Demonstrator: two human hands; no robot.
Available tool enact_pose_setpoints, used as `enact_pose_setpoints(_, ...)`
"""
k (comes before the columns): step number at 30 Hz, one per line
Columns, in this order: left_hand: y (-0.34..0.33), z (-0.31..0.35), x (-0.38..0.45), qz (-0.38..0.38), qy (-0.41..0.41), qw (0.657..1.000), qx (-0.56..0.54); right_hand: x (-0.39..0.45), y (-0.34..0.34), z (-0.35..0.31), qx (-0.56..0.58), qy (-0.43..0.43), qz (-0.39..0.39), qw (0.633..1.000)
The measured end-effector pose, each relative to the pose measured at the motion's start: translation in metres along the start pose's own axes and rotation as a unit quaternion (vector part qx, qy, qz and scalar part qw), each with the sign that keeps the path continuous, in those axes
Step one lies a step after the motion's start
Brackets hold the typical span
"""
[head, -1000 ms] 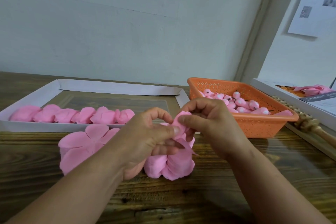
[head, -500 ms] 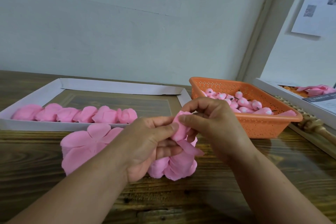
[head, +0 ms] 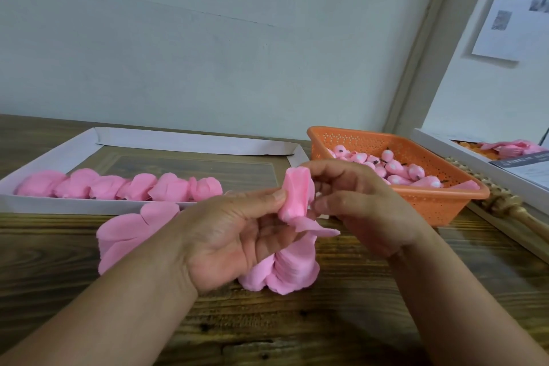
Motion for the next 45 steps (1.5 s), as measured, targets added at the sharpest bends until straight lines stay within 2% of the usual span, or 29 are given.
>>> enact_pose_setpoints(4, 0.001, 0.003, -0.001, 0.013, 0.003, 0.999, -0.038, -0.006, 0.003, -0.014, -0.024, 0.092, -0.042, 0.995)
enact_pose_setpoints(7, 0.0, 0.005, -0.002, 0.018, 0.007, 0.999, -0.049, -0.01, 0.001, -0.022, -0.143, 0.117, -0.034, 0.982)
enact_pose_setpoints(12, 0.002, 0.001, 0.001, 0.064, -0.025, 0.998, 0.004, -0.01, -0.013, -0.023, -0.357, 0.137, -0.027, 0.924)
enact_pose_setpoints(15, 0.002, -0.002, 0.002, 0.064, -0.032, 0.996, 0.043, -0.01, -0.017, -0.025, -0.406, 0.147, 0.004, 0.902)
enact_pose_setpoints(27, 0.001, -0.007, 0.004, 0.054, -0.009, 0.998, 0.028, -0.008, -0.016, -0.024, -0.416, 0.161, 0.036, 0.894)
enact_pose_setpoints(31, 0.001, -0.006, 0.003, 0.053, -0.004, 0.998, 0.033, -0.008, -0.012, -0.023, -0.392, 0.137, 0.024, 0.909)
enact_pose_setpoints(35, -0.003, -0.007, 0.0, 0.038, 0.026, 0.998, 0.04, -0.007, -0.009, -0.021, -0.312, 0.114, 0.017, 0.943)
enact_pose_setpoints(39, -0.002, -0.006, 0.001, 0.068, 0.014, 0.996, 0.048, -0.006, -0.013, -0.018, -0.297, 0.135, 0.0, 0.945)
enact_pose_setpoints(45, -0.003, -0.007, 0.001, 0.088, -0.017, 0.995, 0.046, -0.004, -0.014, -0.013, -0.285, 0.162, 0.043, 0.944)
Point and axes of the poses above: each hand's wrist, its own x-axis towards the middle knuckle, its own y-axis out of the back of the hand, z = x × y, the point moved 2 cm from there along x, towards the middle knuckle, and after that the axes turned 5 degrees about z, right-handed, at the moved point
